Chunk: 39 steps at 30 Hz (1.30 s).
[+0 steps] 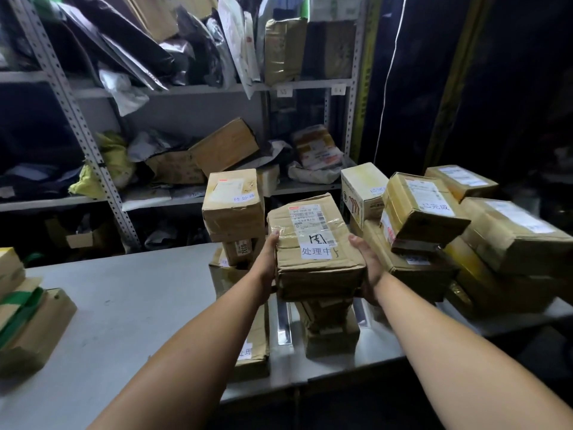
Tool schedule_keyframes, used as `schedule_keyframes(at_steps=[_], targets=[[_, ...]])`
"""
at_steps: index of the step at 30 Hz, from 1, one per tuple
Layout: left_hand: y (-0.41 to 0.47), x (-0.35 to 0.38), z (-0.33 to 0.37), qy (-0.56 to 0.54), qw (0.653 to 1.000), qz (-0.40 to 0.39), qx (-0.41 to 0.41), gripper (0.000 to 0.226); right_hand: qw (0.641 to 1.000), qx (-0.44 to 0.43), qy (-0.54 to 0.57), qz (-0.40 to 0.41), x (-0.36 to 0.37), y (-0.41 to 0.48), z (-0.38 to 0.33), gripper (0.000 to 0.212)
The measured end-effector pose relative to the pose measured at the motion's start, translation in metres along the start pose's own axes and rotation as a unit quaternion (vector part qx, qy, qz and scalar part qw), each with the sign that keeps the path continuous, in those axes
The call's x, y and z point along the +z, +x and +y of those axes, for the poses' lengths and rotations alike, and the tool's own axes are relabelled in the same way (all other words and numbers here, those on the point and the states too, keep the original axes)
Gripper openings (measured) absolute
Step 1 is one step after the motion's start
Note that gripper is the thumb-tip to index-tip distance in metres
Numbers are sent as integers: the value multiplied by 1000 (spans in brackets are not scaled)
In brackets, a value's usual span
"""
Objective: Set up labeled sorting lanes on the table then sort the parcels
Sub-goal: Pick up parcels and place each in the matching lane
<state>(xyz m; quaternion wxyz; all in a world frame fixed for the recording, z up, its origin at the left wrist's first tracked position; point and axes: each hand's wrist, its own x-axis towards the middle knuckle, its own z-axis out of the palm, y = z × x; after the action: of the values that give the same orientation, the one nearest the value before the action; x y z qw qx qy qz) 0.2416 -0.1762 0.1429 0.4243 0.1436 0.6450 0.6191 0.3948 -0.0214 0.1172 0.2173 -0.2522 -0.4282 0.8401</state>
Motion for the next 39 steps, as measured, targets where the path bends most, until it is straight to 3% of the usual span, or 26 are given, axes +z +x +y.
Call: schedule_keyframes(at_steps=[4,8,14,19,27,32,39], targets=[[5,4,-7,14,1000,12,-5,53,992,18,-104,66,-10,2,6,58],[4,-3,-7,53,994,84,37,50,972,53,-194,121,-16,0,13,60],[-1,12,-2,71,982,115,130,16,972,43,-192,132,-12,-12,5,43],[-9,23,-3,78,975,131,162,15,969,27,-198,147,-12,-22,-1,29],[-20,23,0,82,971,138,176,17,961,-6,-235,147,-11,-23,1,51],[-24,26,2,97,967,123,199,15,912,-60,-355,196,-5,-24,-6,75],[-30,32,3,74,970,112,205,15,858,-125,-449,218,15,-35,-18,65]])
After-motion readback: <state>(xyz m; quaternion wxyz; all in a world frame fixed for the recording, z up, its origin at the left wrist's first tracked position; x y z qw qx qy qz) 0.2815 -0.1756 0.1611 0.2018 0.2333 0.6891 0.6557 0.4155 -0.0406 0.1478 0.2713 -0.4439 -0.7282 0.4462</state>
